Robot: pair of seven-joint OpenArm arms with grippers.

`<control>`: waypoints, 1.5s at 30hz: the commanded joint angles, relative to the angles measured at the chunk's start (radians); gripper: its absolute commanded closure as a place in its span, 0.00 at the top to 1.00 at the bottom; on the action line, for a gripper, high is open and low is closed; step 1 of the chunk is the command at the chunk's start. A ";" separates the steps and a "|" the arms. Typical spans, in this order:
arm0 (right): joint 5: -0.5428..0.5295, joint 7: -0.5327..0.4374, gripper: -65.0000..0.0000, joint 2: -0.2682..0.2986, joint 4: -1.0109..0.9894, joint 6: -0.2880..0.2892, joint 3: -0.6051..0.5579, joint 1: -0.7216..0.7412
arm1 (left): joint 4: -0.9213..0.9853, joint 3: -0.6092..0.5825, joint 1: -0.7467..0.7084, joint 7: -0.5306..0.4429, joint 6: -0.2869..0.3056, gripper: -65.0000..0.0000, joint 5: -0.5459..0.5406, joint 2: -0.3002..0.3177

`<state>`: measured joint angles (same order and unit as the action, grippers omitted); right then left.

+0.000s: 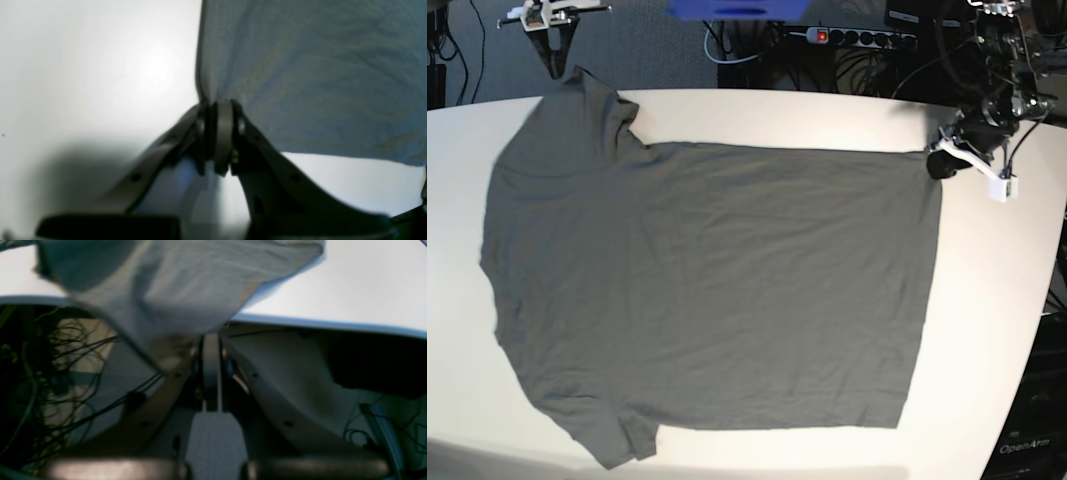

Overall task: Fold the T-shirt properly
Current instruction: 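Lower the right gripper to the collar-side shoulder corner and pinch it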

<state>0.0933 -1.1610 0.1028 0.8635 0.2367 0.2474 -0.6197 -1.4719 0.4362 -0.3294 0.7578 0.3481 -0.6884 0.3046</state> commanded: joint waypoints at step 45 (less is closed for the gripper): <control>0.118 0.005 0.61 -0.093 0.024 0.003 0.003 0.001 | 0.007 -0.004 -0.009 0.038 -0.017 0.04 0.043 0.025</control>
<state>0.2218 -1.1244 0.0029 0.8799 0.2390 0.2485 -0.6113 -1.4666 0.4328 -0.3298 0.7582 0.3485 -0.6884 0.3164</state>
